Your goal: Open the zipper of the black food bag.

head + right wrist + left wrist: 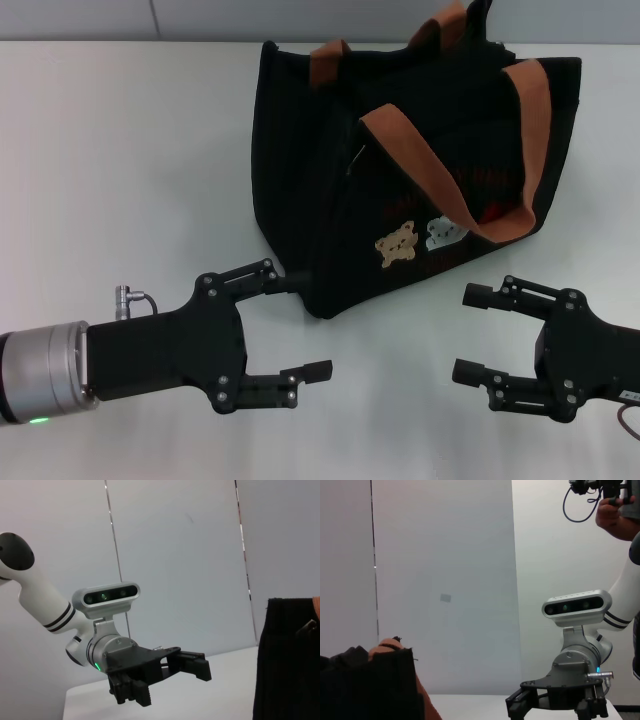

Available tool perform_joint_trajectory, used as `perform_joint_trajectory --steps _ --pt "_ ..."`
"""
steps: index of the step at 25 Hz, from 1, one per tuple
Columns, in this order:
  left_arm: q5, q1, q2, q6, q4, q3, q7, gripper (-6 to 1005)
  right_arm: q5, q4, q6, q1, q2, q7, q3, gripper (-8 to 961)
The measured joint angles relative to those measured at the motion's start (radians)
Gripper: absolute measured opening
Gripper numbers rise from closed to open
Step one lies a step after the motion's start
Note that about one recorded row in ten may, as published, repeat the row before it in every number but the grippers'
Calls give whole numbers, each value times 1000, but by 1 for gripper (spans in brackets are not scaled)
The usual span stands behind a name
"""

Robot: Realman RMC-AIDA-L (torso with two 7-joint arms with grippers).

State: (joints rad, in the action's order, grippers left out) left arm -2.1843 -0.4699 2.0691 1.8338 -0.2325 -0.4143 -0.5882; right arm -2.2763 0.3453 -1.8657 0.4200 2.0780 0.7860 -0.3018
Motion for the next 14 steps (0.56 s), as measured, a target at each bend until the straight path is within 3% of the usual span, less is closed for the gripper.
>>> perform_joint_trajectory --steps 7,14 --pt "0 2 -1 0 -1 -3 0 822 3 -2 9 3 2 3 2 833" --pt "0 6 -1 0 -1 -5 6 822 9 -1 9 0 2 -1 11 833"
